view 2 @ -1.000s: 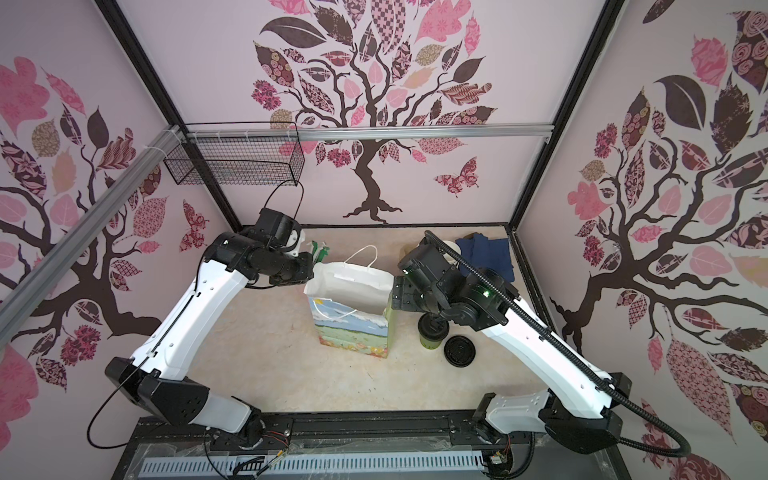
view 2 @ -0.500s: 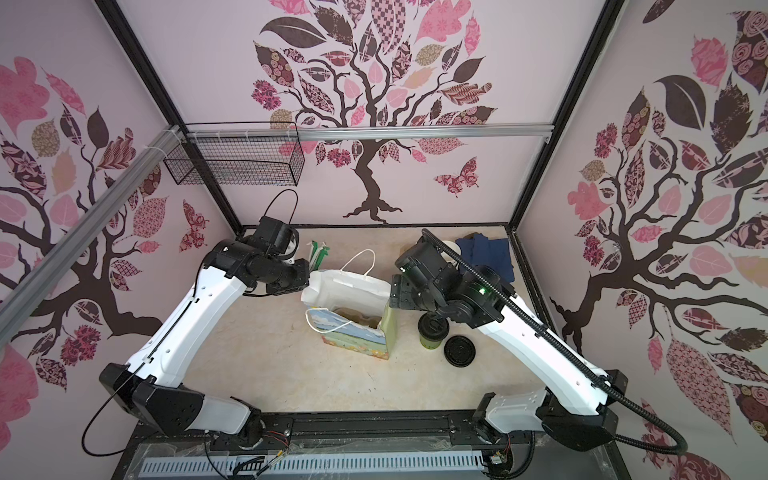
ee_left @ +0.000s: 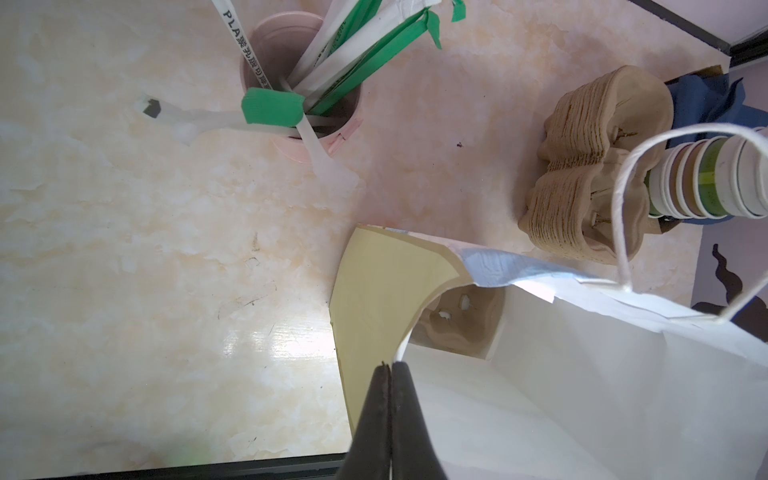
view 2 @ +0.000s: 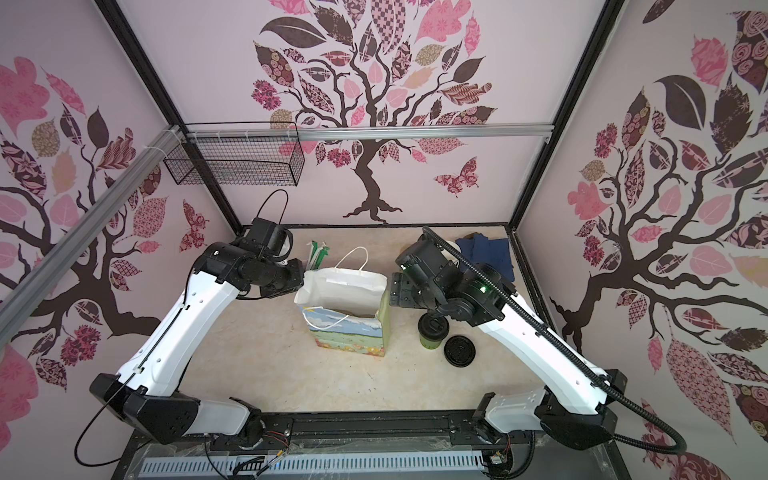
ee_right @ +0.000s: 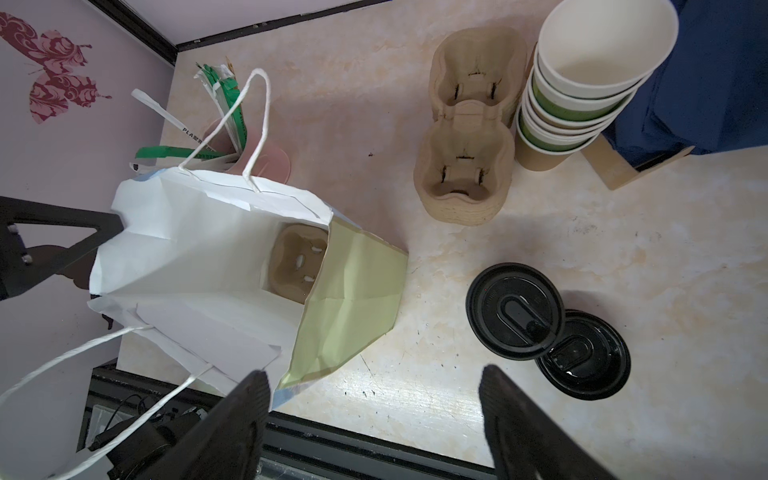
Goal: Pack the takeout coffee
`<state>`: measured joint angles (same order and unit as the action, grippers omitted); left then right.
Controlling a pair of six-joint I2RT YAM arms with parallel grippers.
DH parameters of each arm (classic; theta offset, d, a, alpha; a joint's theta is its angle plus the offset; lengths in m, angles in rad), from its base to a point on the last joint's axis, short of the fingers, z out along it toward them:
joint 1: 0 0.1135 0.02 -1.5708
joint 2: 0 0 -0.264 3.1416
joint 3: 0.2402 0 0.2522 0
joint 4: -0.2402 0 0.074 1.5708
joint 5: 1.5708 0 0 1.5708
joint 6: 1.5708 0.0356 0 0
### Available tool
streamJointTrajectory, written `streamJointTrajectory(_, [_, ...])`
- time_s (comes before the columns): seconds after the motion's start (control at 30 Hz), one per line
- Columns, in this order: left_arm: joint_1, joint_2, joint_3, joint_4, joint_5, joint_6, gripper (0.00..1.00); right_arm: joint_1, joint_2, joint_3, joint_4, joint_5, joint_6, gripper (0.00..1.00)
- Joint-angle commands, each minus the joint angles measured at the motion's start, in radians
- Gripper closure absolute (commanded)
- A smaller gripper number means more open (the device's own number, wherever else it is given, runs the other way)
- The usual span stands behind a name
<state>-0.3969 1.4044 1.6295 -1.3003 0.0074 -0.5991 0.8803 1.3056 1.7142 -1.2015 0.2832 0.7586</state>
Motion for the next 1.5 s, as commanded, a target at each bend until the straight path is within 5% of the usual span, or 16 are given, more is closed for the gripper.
streamJointTrajectory(0.0, [0.006, -0.035, -0.028, -0.013, -0.014, -0.023, 0.94, -0.004, 0.015, 0.022, -0.027, 0.001, -0.004, 0.18])
streamJointTrajectory(0.07, [0.009, -0.045, -0.025, 0.000, -0.012, -0.018, 0.82, -0.005, 0.015, 0.017, -0.027, -0.001, -0.002, 0.18])
streamJointTrajectory(0.27, [0.016, -0.044, 0.060, 0.025, 0.010, 0.010, 0.64, -0.010, 0.006, -0.005, -0.056, -0.009, 0.008, 0.17])
streamJointTrajectory(0.47, [0.032, -0.125, 0.081, 0.067, -0.124, 0.048, 0.39, -0.050, -0.063, -0.162, -0.174, -0.020, 0.086, 0.16])
streamJointTrajectory(0.77, [0.038, -0.231, -0.030, 0.155, -0.124, -0.005, 0.37, -0.192, -0.207, -0.515, -0.003, -0.175, 0.193, 0.10])
streamJointTrajectory(0.9, [0.039, -0.255, -0.057, 0.148, -0.128, -0.010, 0.37, -0.220, -0.161, -0.526, 0.041, -0.172, 0.156, 0.00])
streamJointTrajectory(1.47, [0.039, -0.266, -0.099, 0.173, -0.124, -0.018, 0.37, -0.288, 0.022, -0.571, 0.108, -0.094, 0.044, 0.00])
